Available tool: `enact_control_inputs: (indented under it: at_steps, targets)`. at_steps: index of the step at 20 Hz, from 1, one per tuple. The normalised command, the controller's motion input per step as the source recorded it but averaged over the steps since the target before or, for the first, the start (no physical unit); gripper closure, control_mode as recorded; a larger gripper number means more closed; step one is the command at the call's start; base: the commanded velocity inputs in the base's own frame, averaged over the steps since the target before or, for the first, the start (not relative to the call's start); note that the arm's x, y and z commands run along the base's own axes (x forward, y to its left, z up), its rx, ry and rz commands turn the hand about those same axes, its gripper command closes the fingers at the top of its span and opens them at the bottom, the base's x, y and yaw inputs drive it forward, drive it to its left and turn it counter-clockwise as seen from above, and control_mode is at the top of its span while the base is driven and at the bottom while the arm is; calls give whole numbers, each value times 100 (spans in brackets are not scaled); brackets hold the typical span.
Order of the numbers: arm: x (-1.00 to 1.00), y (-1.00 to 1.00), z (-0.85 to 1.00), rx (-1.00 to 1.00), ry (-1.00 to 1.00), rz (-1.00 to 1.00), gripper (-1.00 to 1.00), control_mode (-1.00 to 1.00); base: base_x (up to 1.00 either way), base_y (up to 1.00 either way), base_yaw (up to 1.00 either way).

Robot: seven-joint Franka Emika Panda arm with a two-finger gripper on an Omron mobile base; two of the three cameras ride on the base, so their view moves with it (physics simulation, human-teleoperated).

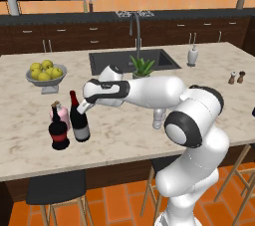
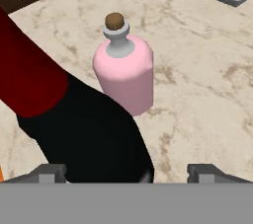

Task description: Move the plastic bottles in the middle to the plastics group, and the glass bottles in the middle to the glass group.

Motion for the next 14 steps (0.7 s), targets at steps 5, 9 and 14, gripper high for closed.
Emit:
enact_control_inputs:
  at_steps: [5, 9, 14]
  targets:
    - [-8, 0, 0, 0, 0, 0, -100, -100, 0, 0, 0]
    - [-13, -3, 0, 0, -2, 0, -100, -100, 0, 0, 0]
    - [-25, -13, 0, 1, -9, 0, -100, -100, 0, 0, 0]
